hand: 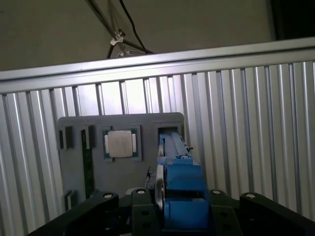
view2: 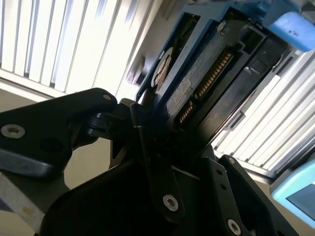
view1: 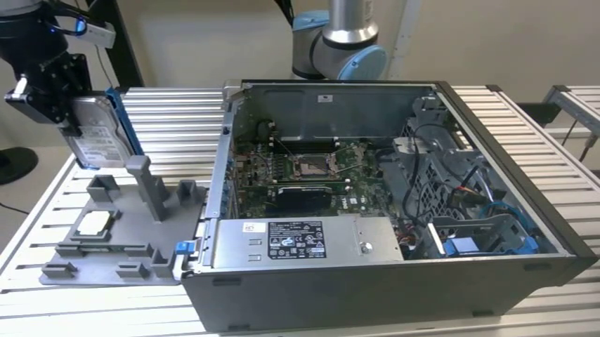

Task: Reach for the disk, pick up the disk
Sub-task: 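Pick up the disk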

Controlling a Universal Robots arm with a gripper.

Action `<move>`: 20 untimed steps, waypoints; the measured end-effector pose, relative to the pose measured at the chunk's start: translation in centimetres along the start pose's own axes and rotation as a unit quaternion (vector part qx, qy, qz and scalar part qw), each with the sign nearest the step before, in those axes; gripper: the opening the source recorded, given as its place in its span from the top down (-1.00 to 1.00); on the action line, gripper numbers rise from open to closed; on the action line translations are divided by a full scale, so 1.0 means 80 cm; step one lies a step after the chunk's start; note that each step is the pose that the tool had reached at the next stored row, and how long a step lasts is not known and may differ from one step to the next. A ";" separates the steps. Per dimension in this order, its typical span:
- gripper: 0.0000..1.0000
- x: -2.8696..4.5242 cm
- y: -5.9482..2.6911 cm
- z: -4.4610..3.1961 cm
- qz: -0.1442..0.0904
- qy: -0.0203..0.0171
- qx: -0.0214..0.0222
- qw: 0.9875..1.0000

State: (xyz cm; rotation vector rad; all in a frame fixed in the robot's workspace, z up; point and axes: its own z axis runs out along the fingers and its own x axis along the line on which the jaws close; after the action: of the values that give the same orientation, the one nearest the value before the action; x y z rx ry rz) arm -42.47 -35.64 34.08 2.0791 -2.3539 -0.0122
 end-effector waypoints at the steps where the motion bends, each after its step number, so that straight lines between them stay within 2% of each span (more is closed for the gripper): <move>1: 1.00 0.0000 0.000 -0.0020 0.000 0.000 0.000 1.000; 6: 1.00 0.0000 0.000 -0.0130 0.000 0.000 0.000 1.000; 20: 1.00 -0.0002 0.000 -0.0553 -0.003 0.000 0.000 1.000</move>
State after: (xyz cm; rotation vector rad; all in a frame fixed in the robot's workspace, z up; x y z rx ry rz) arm -42.46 -35.64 38.50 2.0865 -2.3479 -0.0129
